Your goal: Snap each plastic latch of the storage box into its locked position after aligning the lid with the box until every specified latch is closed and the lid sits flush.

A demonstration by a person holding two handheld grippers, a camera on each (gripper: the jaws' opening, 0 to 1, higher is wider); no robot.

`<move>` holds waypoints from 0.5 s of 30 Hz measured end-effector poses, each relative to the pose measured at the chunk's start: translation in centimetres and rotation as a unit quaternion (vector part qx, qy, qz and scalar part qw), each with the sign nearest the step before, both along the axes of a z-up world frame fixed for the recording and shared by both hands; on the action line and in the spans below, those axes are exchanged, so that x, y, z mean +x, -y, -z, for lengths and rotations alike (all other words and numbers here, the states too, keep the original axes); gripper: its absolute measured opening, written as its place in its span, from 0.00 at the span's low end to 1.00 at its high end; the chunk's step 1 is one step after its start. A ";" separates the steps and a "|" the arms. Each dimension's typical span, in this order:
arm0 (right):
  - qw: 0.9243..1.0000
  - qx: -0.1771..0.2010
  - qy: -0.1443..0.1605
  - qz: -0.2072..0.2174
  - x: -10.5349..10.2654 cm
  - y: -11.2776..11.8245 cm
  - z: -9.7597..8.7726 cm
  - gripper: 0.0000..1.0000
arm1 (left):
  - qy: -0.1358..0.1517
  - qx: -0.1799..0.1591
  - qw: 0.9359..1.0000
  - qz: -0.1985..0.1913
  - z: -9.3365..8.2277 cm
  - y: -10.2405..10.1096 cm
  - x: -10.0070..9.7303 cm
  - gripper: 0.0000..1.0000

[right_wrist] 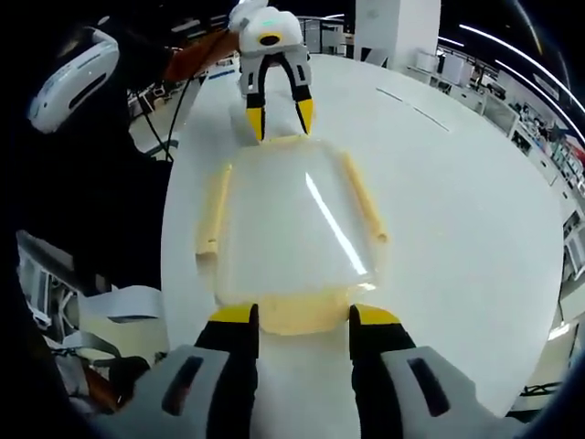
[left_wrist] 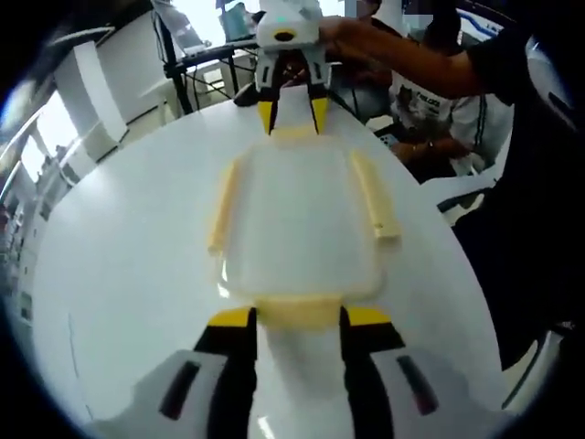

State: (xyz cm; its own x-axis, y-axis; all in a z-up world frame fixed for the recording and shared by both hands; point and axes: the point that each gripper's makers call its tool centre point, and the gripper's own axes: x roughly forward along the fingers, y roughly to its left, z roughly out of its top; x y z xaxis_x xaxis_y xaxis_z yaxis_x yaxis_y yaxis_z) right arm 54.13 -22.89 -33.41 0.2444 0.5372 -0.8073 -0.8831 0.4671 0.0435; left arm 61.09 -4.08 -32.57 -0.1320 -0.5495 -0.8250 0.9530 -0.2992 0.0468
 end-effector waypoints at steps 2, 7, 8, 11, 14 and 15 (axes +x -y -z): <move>1.000 -0.002 -0.001 -0.001 0.0 -0.1 0.0 0.39 | -0.003 0.000 1.000 -0.002 -0.2 -0.1 -0.1 0.35; 1.000 0.000 -0.010 0.000 -0.2 -0.4 -0.4 0.38 | -0.019 -0.002 1.000 -0.006 -0.5 -0.2 -0.2 0.35; 1.000 0.006 -0.010 0.000 -0.3 -0.5 -0.8 0.38 | -0.022 0.001 1.000 -0.007 -0.4 -0.3 -0.3 0.35; 1.000 0.019 -0.012 0.003 -0.2 -0.8 -1.6 0.17 | -0.034 -0.001 0.999 -0.010 -0.8 -0.3 -0.7 0.34; 0.999 0.043 0.006 -0.010 0.6 -0.8 -3.5 0.00 | -0.097 0.013 0.995 -0.001 -1.5 -0.7 -3.0 0.00; 0.997 0.071 0.003 -0.010 0.1 -1.6 -4.4 0.00 | -0.098 -0.054 0.993 -0.030 -3.0 1.2 -2.3 0.00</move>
State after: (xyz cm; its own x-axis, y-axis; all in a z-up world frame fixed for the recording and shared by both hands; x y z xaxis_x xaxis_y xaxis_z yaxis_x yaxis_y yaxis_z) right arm 54.23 -21.31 -29.01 0.2365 0.6502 -0.7220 -0.8925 0.4392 0.1031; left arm 58.81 -5.32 -29.58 -0.2493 -0.6456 -0.7219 0.9628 -0.2453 -0.1132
